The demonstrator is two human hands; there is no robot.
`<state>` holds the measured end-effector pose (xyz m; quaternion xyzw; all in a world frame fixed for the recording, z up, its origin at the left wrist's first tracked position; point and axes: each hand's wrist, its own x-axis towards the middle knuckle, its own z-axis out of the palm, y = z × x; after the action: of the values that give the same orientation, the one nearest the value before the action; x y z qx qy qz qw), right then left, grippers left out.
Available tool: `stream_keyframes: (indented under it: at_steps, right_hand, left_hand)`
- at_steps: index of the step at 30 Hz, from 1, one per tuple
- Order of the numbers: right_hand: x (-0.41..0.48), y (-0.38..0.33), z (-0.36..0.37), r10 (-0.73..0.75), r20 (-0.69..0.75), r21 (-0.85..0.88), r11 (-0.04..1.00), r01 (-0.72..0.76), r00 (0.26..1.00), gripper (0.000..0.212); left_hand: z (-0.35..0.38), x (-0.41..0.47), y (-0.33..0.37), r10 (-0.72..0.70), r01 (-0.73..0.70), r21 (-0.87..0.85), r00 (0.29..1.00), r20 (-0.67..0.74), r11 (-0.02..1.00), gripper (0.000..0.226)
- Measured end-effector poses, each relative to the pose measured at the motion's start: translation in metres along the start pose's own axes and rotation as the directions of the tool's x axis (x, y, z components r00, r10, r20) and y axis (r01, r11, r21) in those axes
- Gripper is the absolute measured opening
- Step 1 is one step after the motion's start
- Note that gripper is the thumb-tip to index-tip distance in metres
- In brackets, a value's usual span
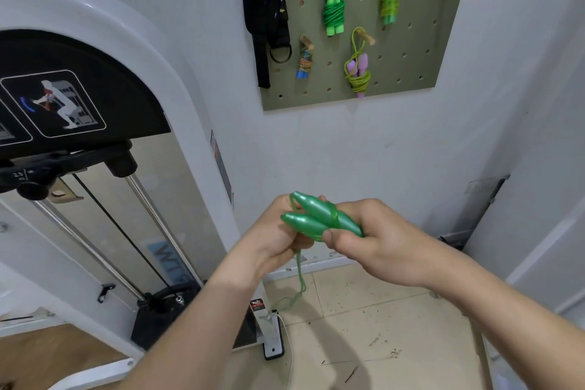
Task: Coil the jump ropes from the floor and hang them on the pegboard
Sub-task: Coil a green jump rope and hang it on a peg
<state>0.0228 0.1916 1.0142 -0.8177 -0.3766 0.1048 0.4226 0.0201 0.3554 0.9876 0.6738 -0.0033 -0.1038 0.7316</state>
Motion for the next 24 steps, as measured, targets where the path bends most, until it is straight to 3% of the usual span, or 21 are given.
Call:
stream_keyframes:
  at_steps: [2,4,6,8,10,11,13,14,16,17,19,23,24]
  right_hand:
    - [0.003,0.008,0.007,0.093,-0.077,0.219,0.973,-0.075,0.993,0.028]
    - [0.005,0.015,0.013,0.178,-0.132,0.346,0.93,-0.122,0.975,0.022]
    - [0.008,0.022,0.017,0.24,-0.174,0.39,0.907,-0.157,0.955,0.02]
    - [0.009,0.029,0.017,0.296,-0.214,0.378,0.904,-0.201,0.931,0.021]
    - [0.01,0.035,0.012,0.336,-0.259,0.334,0.911,-0.242,0.906,0.023]
    - [0.011,0.037,0.009,0.344,-0.276,0.29,0.92,-0.264,0.897,0.023]
    - [0.012,0.039,0.006,0.319,-0.282,0.119,0.947,-0.297,0.905,0.023]
    - [0.012,0.039,0.006,0.301,-0.264,0.01,0.951,-0.309,0.916,0.025]
    - [0.013,0.035,0.007,0.298,-0.211,-0.18,0.924,-0.336,0.931,0.028]
    - [0.013,0.033,0.008,0.31,-0.192,-0.258,0.899,-0.353,0.931,0.029]
    - [0.014,0.026,0.008,0.347,-0.165,-0.393,0.835,-0.384,0.923,0.03]
    - [0.013,0.015,0.012,0.383,0.011,-0.56,0.768,-0.312,0.924,0.031]
    - [0.012,0.012,0.013,0.383,0.061,-0.588,0.76,-0.276,0.922,0.032]
  left_hand:
    - [0.007,0.001,-0.007,0.028,-0.03,-0.013,0.996,-0.084,0.999,0.053]
    - [0.007,0.001,-0.011,0.076,-0.07,0.04,0.981,-0.18,0.997,0.039]
    - [0.005,-0.002,-0.014,0.133,-0.095,0.162,0.961,-0.244,0.982,0.023]
    - [0.002,-0.006,-0.017,0.209,-0.121,0.326,0.945,-0.251,0.937,0.022]
    - [-0.001,-0.014,-0.018,0.324,-0.172,0.526,0.922,-0.212,0.833,0.017]
    - [-0.002,-0.018,-0.018,0.395,-0.199,0.655,0.904,-0.165,0.729,0.016]
    - [-0.002,-0.024,-0.015,0.457,-0.193,0.904,0.89,-0.004,0.383,0.02]
    - [0.0,-0.026,-0.012,0.475,-0.189,0.959,0.877,0.068,0.211,0.018]
    - [0.001,-0.025,-0.005,0.46,-0.213,0.977,0.867,0.191,-0.004,0.003]
    - [0.0,-0.024,-0.005,0.457,-0.22,0.973,0.86,0.229,-0.074,0.016]
    - [-0.003,-0.02,-0.003,0.473,-0.258,0.961,0.838,0.273,-0.099,0.028]
    - [-0.003,-0.02,0.013,0.457,-0.34,0.938,0.825,0.332,-0.068,0.002]
    - [-0.004,-0.019,0.017,0.47,-0.367,0.93,0.817,0.335,-0.026,0.007]
